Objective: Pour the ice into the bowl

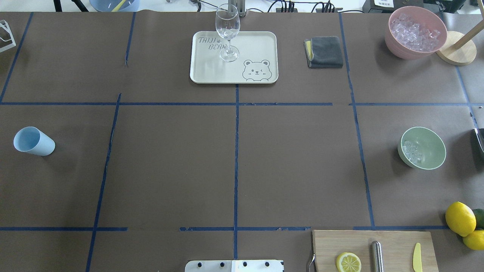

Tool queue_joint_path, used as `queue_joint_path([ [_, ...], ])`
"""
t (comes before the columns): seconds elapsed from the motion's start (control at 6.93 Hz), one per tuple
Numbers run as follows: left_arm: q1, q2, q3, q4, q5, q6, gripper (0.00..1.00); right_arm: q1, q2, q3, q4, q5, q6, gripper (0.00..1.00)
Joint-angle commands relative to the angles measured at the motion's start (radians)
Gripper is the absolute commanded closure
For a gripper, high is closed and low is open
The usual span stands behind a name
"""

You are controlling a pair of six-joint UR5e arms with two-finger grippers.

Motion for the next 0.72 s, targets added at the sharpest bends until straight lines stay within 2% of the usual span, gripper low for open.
queue_joint_path([
  [0.0, -0.029, -0.010, 0.008, 0.026, 0.007, 0.034, 0.00, 0.001, -0.002, 0.000, 0.001, -0.002, -0.003, 0.00],
  [0.58, -0.055, -0.031, -0.012, 0.092, 0.008, 0.037, 0.00, 0.001, -0.004, -0.005, 0.001, -0.007, -0.004, 0.00],
])
